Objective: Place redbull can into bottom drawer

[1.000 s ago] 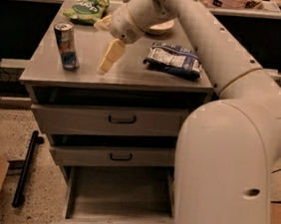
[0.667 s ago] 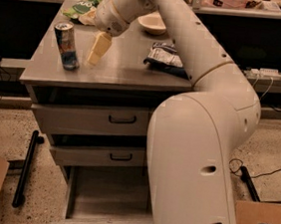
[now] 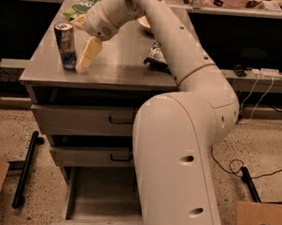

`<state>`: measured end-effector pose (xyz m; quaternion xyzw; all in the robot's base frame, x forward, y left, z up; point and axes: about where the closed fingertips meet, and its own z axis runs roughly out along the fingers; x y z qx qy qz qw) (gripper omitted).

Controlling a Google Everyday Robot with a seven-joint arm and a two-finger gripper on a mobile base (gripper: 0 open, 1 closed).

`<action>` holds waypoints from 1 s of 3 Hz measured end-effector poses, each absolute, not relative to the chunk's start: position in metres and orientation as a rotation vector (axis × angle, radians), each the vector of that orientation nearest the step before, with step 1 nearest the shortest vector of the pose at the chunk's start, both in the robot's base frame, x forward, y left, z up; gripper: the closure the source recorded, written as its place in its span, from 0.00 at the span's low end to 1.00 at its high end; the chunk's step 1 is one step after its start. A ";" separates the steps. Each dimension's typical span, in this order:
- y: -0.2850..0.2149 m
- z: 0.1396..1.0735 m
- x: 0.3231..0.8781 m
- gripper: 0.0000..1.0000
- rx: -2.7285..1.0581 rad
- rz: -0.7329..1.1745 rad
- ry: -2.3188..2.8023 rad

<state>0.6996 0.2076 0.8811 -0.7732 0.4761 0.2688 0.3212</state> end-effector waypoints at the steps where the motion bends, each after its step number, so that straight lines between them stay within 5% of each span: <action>1: 0.232 0.876 0.699 0.02 -2.023 0.778 1.171; 3: 0.253 0.879 0.698 0.55 -1.998 0.842 1.075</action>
Offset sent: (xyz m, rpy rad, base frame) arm 0.0056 0.0431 0.0031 0.1466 0.0259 0.1267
